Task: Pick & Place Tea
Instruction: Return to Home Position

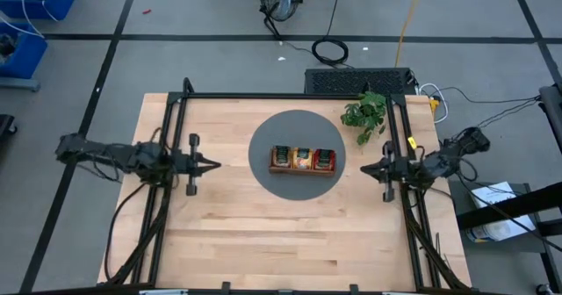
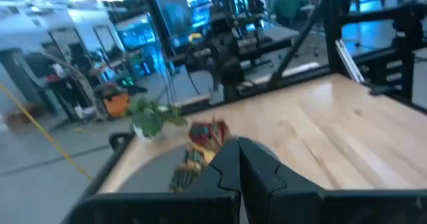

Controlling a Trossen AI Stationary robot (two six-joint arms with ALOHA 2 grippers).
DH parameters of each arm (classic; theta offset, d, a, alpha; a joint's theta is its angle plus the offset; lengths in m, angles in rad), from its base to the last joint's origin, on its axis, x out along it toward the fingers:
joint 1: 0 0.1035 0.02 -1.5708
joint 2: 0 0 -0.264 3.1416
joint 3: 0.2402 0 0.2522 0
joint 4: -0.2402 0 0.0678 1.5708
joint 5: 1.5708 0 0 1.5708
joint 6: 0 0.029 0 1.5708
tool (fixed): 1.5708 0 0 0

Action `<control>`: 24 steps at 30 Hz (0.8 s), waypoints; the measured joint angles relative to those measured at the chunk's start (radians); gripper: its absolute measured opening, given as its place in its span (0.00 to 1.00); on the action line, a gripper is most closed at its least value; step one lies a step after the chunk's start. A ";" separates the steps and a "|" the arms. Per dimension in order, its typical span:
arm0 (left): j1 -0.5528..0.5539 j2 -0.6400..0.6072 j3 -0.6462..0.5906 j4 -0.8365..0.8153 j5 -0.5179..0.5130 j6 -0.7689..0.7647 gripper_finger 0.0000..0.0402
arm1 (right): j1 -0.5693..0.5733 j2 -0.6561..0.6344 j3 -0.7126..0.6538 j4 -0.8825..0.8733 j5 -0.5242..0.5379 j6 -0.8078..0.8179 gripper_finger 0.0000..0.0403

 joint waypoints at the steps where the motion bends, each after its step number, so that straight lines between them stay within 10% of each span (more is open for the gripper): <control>1: 0.037 -0.002 -0.012 0.001 0.043 -0.007 0.01 | -0.019 0.000 -0.016 0.017 -0.001 0.008 0.00; 10: 0.295 -0.011 -0.103 0.097 0.441 -0.127 0.01 | -0.156 0.002 -0.136 0.146 -0.238 0.119 0.00; 24: 0.316 -0.183 -0.211 -0.048 0.462 -0.079 0.00 | -0.168 0.002 -0.173 0.195 -0.237 0.058 0.00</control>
